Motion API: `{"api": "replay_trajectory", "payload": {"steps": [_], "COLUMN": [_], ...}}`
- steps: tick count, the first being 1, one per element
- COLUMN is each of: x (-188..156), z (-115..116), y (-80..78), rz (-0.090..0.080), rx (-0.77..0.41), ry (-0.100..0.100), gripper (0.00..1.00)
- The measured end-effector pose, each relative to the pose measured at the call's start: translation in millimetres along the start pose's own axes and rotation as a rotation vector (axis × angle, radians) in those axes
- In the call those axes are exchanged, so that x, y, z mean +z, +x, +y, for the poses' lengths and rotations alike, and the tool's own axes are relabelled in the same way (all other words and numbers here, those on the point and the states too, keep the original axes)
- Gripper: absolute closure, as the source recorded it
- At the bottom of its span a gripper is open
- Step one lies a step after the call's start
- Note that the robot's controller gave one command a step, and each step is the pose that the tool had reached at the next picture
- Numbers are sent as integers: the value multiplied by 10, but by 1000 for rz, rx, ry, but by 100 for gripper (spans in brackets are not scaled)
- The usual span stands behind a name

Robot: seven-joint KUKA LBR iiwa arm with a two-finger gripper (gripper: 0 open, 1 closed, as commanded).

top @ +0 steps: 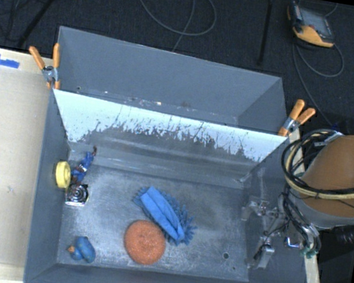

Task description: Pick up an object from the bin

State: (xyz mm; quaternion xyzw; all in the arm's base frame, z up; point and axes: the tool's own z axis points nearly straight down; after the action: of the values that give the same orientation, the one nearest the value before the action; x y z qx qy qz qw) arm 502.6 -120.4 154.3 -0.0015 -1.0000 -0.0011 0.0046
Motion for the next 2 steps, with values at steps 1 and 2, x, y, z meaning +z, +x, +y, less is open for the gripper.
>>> {"api": "replay_trajectory", "payload": {"steps": [1, 2], "x": [-44, 465], "z": [5, 120], "y": [-15, -289], "rz": [-8, -15], "rx": [-4, -54], "ry": [1, 4], "gripper": [0, 0]}}
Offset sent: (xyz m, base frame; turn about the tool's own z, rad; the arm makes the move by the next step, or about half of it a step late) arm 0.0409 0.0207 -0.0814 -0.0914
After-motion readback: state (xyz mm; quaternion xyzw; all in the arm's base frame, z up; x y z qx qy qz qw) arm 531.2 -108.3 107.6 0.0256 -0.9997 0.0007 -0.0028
